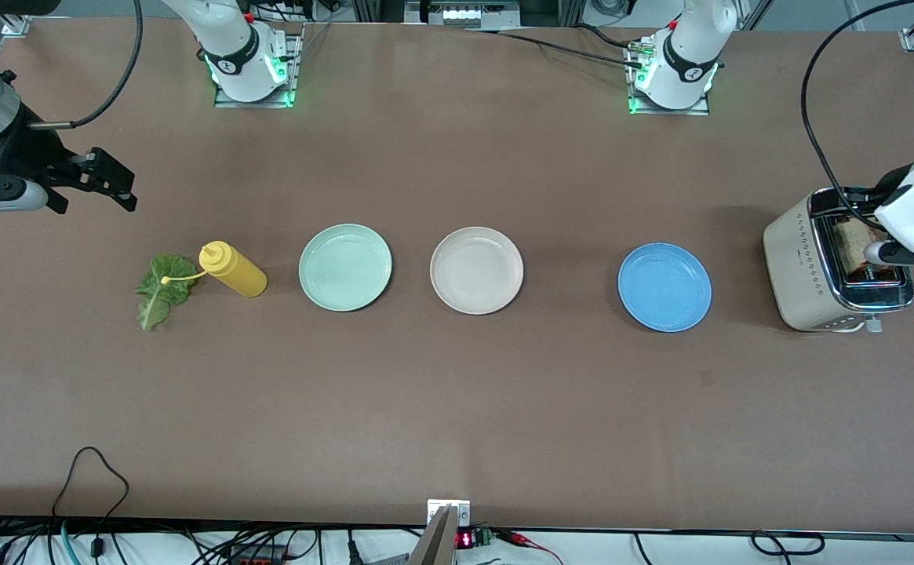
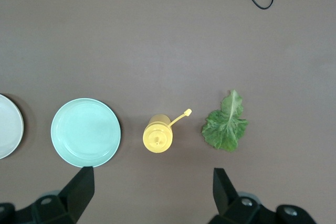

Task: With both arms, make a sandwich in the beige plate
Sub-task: 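Move the left gripper over the bread slices in the toaster, then lower the left gripper into the toaster and grasp one bread slice, then lift the bread slice out of the toaster with the left gripper, then place the bread on the beige plate while the right gripper grasps the bottle, then lift the yellow bottle with the right gripper while the left gripper withdraws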

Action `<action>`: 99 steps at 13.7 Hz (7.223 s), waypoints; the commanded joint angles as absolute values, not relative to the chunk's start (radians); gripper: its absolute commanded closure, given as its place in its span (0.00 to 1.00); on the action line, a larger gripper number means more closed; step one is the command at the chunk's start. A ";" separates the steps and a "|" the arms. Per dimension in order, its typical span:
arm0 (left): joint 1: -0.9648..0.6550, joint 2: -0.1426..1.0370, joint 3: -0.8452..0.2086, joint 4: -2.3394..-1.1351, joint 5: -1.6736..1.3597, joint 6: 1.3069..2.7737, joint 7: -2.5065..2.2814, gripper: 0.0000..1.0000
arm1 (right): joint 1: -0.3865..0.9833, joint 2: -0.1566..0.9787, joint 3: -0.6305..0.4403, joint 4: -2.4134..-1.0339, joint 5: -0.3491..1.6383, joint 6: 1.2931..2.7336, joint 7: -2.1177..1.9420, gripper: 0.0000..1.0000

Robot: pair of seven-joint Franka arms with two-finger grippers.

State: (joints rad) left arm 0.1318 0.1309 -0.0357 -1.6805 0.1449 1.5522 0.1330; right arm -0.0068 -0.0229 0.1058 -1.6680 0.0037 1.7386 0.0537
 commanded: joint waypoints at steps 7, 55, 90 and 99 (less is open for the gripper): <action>0.351 0.106 -0.049 -1.950 0.178 1.966 0.380 0.00 | -0.009 -0.028 0.106 -1.672 -0.014 1.738 0.061 0.00; 0.232 0.396 -0.405 -1.492 -0.524 1.480 0.179 0.99 | -0.463 0.297 0.071 -1.950 0.868 1.838 -1.786 0.00; -0.011 0.657 -0.396 -1.829 -0.872 2.208 0.870 0.00 | -0.361 0.851 0.126 -1.827 1.279 1.603 -2.661 0.09; -0.002 0.473 -0.314 -1.758 -0.424 1.952 0.669 0.00 | -0.276 0.715 0.121 -1.805 1.269 1.687 -2.535 0.71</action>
